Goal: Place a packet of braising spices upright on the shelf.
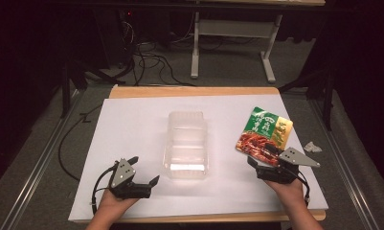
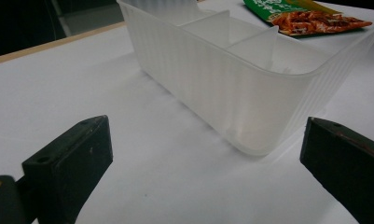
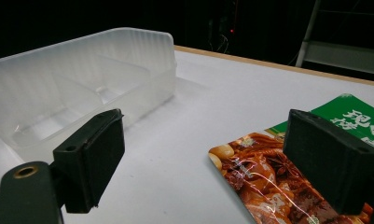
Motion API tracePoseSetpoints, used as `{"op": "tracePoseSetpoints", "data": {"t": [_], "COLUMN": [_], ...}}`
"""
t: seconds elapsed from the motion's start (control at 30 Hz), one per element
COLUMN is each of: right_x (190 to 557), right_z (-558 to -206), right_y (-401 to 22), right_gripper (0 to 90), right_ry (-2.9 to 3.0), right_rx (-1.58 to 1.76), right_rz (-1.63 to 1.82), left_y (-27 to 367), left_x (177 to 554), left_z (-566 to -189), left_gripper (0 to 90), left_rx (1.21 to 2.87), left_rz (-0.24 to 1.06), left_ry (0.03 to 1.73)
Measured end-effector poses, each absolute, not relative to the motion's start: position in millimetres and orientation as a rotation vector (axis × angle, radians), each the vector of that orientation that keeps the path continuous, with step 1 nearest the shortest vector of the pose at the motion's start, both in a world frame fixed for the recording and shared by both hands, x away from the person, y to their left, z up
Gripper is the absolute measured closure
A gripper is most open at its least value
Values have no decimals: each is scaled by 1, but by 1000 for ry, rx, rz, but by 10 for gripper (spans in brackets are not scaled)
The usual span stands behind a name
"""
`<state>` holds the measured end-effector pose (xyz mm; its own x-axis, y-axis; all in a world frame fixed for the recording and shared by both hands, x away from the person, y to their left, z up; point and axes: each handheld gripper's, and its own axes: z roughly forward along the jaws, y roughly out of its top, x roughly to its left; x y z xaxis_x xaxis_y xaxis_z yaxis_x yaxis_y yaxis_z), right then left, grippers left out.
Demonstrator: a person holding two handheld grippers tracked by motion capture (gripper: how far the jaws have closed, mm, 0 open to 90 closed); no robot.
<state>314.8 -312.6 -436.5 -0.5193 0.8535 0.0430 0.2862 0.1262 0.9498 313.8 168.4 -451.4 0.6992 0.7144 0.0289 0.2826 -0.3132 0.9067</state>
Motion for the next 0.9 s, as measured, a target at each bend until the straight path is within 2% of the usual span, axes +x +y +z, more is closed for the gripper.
{"op": "tracePoseSetpoints", "data": {"t": [0.53,0.9], "right_x": [316,330], "right_z": [-436,-443], "right_y": [-316,-355], "right_gripper": [130,140], "right_ry": [1863,1805], "right_rx": [1117,1349], "right_rz": [1395,1312], "left_y": [168,167], "left_x": [314,314], "left_z": [-451,-452], "left_gripper": [30,30], "left_rx": [1898,1903], "left_rz": [531,529], "left_ry": [772,769]}}
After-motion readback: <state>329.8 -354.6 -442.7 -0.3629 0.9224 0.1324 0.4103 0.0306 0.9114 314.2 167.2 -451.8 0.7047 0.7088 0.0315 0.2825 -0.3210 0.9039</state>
